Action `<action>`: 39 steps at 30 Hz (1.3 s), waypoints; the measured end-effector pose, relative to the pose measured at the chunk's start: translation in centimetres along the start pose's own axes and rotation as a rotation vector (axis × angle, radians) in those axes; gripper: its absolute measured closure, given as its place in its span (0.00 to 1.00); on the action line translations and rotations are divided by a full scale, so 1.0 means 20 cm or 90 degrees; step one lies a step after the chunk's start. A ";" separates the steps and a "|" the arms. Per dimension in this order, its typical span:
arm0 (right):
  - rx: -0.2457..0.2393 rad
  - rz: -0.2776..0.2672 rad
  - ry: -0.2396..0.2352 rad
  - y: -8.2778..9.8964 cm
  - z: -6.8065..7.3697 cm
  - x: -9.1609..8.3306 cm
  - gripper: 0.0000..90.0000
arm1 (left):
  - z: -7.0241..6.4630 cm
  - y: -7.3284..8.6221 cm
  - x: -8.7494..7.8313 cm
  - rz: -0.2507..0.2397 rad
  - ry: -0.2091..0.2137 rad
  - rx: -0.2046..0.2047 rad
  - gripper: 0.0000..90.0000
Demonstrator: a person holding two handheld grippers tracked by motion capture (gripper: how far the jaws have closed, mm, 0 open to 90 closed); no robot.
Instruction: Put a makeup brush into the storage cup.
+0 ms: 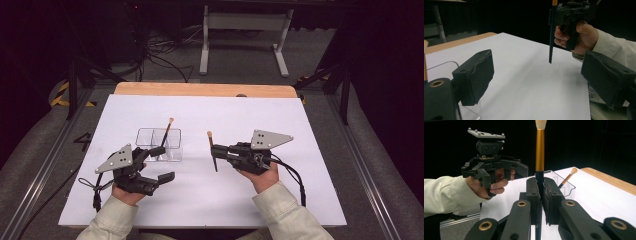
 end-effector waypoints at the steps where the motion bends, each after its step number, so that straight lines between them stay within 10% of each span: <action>1: -0.002 -0.004 -0.001 0.00 0.00 0.00 0.93 | 0.00 0.00 0.01 0.002 0.002 0.002 0.13; 39: -0.007 -0.087 -0.074 0.03 0.09 0.15 0.93 | -0.10 -0.01 0.24 0.053 0.108 -0.002 0.46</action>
Point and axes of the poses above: each handheld gripper's, and its own axes: x roughly forward along the jaws, y roughly out of its underside, z roughly to its left, the point moved 2 cm from there along x, roughly forward along the jaws, and after that the axes turned 9 degrees about -x, right-handed, at the moved point
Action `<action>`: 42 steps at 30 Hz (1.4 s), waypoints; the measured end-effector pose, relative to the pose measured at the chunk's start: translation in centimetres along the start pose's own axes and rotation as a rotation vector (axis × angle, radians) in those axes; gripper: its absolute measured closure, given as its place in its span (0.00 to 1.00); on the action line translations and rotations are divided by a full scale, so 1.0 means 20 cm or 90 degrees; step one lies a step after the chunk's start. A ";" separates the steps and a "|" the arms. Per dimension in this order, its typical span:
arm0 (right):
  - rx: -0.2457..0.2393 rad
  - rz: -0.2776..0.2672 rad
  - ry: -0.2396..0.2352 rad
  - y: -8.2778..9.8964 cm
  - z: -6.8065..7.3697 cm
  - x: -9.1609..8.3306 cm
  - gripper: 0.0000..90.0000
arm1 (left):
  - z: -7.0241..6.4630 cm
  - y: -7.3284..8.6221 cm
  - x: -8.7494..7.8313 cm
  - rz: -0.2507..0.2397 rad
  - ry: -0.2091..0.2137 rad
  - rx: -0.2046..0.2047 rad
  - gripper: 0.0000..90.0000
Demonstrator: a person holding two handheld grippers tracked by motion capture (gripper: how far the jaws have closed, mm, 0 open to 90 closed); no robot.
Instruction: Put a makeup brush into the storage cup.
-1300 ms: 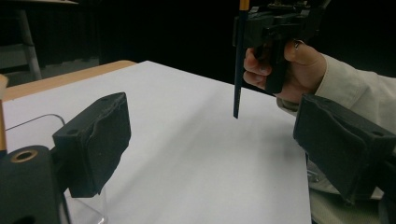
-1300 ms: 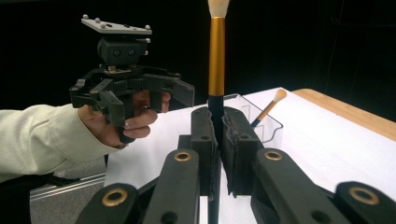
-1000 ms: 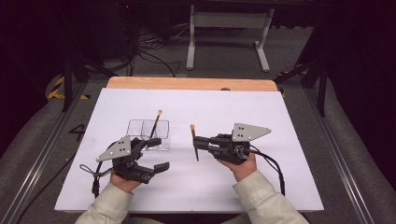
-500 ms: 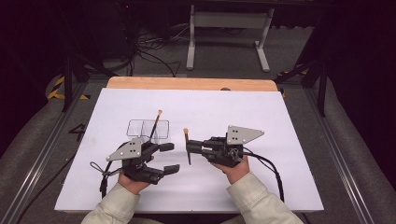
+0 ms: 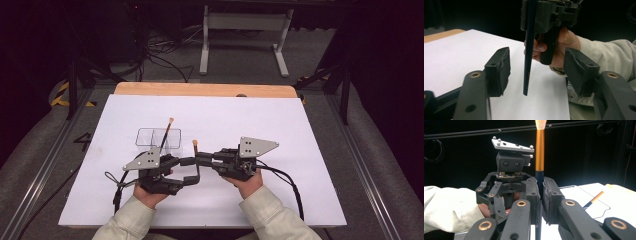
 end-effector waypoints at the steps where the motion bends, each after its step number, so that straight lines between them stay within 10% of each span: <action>1: 0.001 0.000 -0.004 0.00 0.00 0.01 0.93 | 0.00 0.00 0.00 0.002 0.005 -0.001 0.50; 22: -0.004 -0.004 -0.030 0.02 0.03 0.03 0.92 | 0.00 0.00 -0.01 0.012 -0.001 -0.018 0.90; 36: 0.003 -0.010 -0.038 0.03 0.03 0.02 0.90 | -0.02 0.00 0.00 0.027 -0.003 0.008 0.92; 42: 0.030 -0.017 -0.034 0.02 0.01 -0.01 0.70 | -0.03 -0.01 0.00 0.032 -0.009 0.019 0.93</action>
Point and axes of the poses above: each handheld gripper's, and its own axes: x roughly forward along the jaws, y roughly out of its underside, z roughly to its left, the point moved 2 cm from there along x, roughly forward along the jaws, and after that the axes turned 9 degrees about -x, right-handed, at the moved point
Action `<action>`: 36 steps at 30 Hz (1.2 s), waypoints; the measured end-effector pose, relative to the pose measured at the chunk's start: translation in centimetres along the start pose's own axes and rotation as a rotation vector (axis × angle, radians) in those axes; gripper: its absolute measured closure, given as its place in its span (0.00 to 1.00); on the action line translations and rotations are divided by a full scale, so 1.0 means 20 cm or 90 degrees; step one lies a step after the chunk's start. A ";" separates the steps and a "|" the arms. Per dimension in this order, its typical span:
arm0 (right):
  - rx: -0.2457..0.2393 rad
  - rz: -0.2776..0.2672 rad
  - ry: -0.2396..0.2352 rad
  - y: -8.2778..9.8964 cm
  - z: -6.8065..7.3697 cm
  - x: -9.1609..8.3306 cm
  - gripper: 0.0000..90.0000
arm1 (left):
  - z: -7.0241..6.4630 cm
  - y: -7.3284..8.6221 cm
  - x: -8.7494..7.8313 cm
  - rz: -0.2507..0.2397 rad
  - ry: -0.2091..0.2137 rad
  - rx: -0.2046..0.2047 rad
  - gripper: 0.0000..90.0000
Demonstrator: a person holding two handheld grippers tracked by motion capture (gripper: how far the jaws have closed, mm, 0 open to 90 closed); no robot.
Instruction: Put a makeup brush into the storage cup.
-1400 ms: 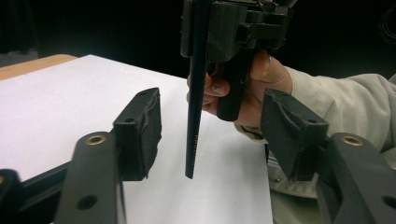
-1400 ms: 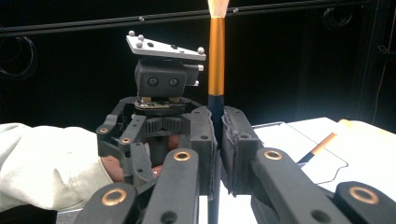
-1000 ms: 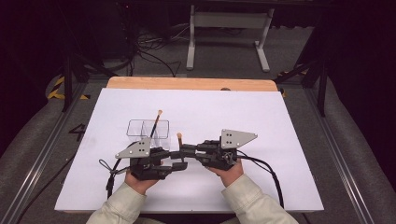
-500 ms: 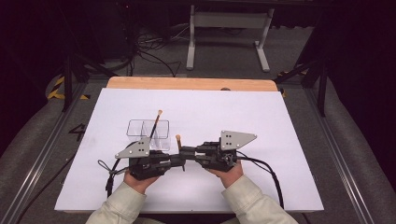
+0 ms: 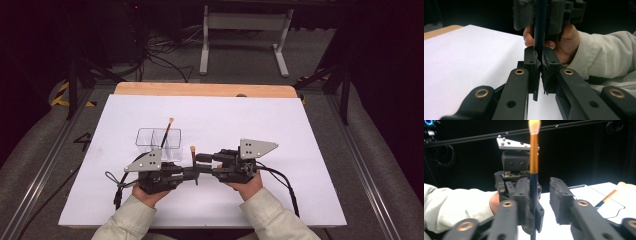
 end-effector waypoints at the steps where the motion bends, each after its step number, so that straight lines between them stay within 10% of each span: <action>1: 0.002 0.000 0.003 0.00 0.00 0.00 0.66 | 0.00 0.00 0.00 0.000 -0.002 0.001 0.93; 13: -0.029 0.012 0.087 -0.05 -0.03 -0.12 0.32 | 0.03 -0.03 -0.06 -0.007 -0.050 0.005 0.93; 36: -0.055 0.068 0.230 -0.01 -0.10 -0.38 0.14 | 0.10 -0.13 -0.22 -0.016 -0.165 0.014 0.93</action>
Point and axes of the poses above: each handheld gripper's, and its own axes: x roughly forward along the jaws, y roughly out of its underside, z roughly to its left, the point moved 2 cm from there along x, roughly forward along the jaws, and after that the axes turned 9 degrees about -x, right-handed, at the moved point
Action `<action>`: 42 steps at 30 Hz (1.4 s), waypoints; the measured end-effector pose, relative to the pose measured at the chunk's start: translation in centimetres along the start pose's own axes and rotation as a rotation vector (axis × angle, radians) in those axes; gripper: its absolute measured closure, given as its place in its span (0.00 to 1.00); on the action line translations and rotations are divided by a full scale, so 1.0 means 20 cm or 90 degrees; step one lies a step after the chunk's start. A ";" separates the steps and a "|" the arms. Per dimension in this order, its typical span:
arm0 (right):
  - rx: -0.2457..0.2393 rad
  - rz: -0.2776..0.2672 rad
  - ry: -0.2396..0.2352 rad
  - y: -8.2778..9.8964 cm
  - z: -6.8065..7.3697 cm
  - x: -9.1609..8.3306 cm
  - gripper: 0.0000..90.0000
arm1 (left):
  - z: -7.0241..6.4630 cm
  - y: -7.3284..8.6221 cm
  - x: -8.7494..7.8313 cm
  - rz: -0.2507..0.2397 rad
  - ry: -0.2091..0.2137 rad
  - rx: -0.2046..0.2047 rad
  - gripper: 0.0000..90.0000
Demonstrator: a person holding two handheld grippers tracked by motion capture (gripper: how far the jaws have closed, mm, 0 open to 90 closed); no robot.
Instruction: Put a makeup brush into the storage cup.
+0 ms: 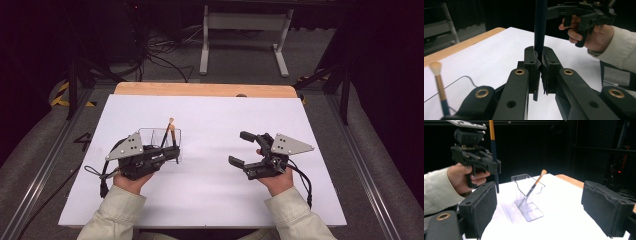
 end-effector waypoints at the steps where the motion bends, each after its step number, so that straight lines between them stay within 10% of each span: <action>1: -0.003 0.003 0.005 0.01 0.00 -0.01 0.13 | 0.01 0.00 -0.01 -0.001 -0.006 -0.004 0.93; 42: 0.010 0.029 0.116 0.14 -0.14 -0.26 0.06 | 0.24 -0.02 -0.06 -0.024 -0.168 -0.019 0.93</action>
Point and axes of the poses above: each handheld gripper's, and its own axes: x roughly forward along the jaws, y roughly out of its underside, z roughly to its left, the point moved 2 cm from there along x, roughly forward along the jaws, and after that the axes turned 9 degrees about -x, right-handed, at the moved point
